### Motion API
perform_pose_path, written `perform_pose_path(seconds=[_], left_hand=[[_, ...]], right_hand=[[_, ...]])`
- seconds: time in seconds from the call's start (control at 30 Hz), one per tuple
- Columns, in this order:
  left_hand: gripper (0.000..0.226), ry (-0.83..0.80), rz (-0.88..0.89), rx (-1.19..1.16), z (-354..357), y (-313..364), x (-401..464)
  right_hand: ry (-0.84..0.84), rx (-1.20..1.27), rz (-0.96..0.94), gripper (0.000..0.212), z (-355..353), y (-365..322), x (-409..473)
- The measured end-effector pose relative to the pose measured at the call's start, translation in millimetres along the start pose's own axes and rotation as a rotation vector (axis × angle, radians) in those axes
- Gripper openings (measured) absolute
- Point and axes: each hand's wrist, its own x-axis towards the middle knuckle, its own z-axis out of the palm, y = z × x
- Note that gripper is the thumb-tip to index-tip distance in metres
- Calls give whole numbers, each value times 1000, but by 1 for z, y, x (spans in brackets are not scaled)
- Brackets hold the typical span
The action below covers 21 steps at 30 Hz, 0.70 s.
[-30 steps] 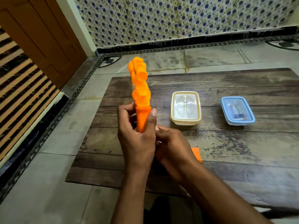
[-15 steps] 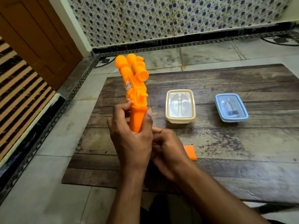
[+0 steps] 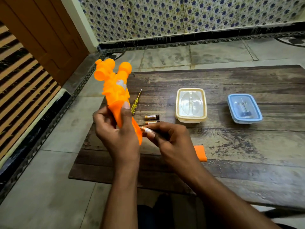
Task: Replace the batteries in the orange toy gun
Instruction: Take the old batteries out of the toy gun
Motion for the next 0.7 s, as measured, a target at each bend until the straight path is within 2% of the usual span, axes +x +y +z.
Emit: perform_pose_path(seconds=[0.13, 0.2, 0.3, 0.37, 0.47, 0.7], left_hand=[[17, 89, -152, -63, -8, -7, 8], [21, 124, -234, -120, -8, -8, 9], [36, 114, -331, -209, -9, -9, 6], [35, 103, -361, -244, -11, -11, 5], [34, 107, -395, -288, -11, -15, 5], [35, 137, -526, -376, -11, -17, 1]], right_hand=[[86, -344, -180, 27, -3, 9, 7], [35, -543, -288, 31, -2, 14, 10], [-77, -764, -251, 24, 2, 16, 10], [-96, -823, -202, 23, 4, 15, 9], [-63, -930, -246, 14, 7, 17, 13], [-30, -1006, -225, 16, 9, 22, 18]])
